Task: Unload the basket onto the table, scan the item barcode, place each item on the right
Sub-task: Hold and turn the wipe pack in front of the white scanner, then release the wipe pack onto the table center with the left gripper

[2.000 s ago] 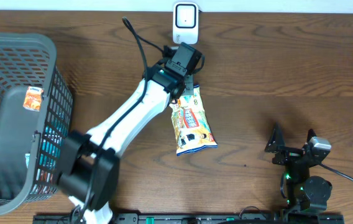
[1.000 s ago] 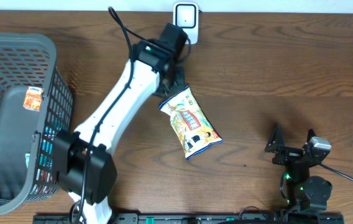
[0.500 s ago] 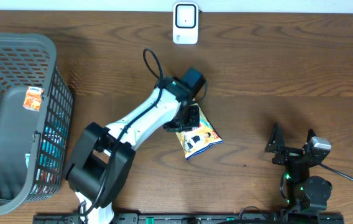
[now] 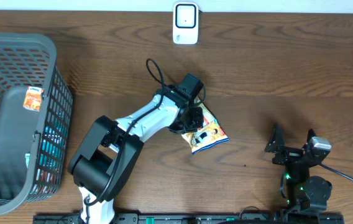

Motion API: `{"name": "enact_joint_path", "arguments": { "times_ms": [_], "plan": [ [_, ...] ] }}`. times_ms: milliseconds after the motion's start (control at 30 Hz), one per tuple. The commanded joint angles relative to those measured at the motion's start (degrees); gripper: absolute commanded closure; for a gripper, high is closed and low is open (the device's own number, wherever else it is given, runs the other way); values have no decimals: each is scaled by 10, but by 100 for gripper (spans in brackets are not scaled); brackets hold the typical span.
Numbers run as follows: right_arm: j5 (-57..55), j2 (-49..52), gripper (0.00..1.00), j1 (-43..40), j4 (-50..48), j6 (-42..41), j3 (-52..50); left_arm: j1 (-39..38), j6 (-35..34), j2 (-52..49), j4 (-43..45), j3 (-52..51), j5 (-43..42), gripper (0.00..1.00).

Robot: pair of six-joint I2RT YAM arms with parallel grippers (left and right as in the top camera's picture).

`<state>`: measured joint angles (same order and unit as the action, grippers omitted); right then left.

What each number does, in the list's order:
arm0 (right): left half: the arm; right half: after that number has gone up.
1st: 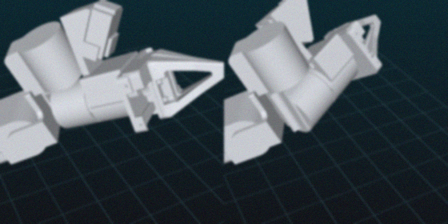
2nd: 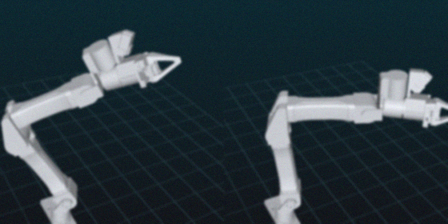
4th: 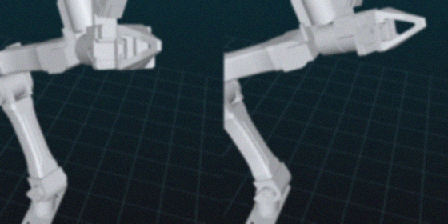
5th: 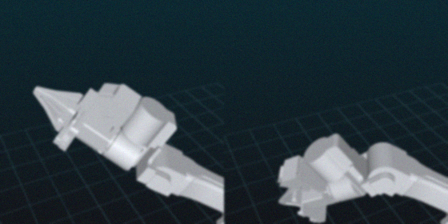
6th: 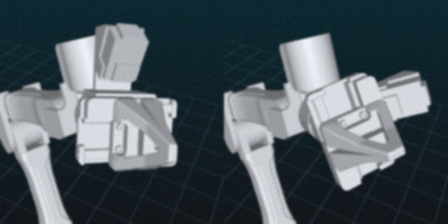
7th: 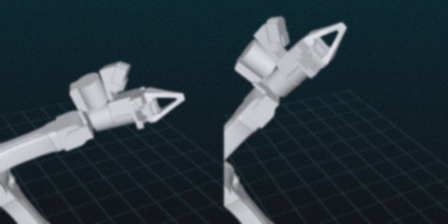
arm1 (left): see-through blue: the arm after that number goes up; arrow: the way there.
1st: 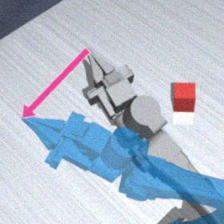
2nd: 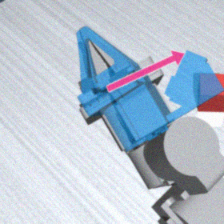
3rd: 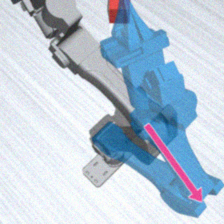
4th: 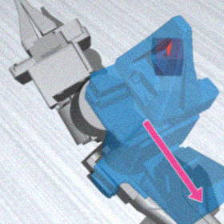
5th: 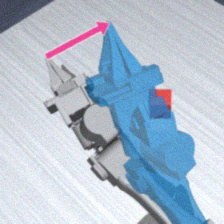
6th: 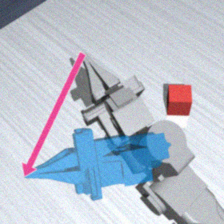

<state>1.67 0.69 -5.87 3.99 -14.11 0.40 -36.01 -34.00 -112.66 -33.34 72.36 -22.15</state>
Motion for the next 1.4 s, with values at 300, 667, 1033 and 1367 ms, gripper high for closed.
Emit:
{"name": "enact_joint_path", "arguments": {
  "times_ms": [300,667,1033,1367],
  "plan": [
    [-1,-3,1,3,2,-6,-1,20,37,75,-98,123,217,92],
    [-1,-3,1,3,2,-6,-1,24,0,-71,-58,122,136,92],
    [-1,-3,1,3,2,-6,-1,27,4,-130,-101,145,150,93],
    [0,-3,1,3,2,-6,-1,33,8,-9,-261,266,261,79]
  ]
}}
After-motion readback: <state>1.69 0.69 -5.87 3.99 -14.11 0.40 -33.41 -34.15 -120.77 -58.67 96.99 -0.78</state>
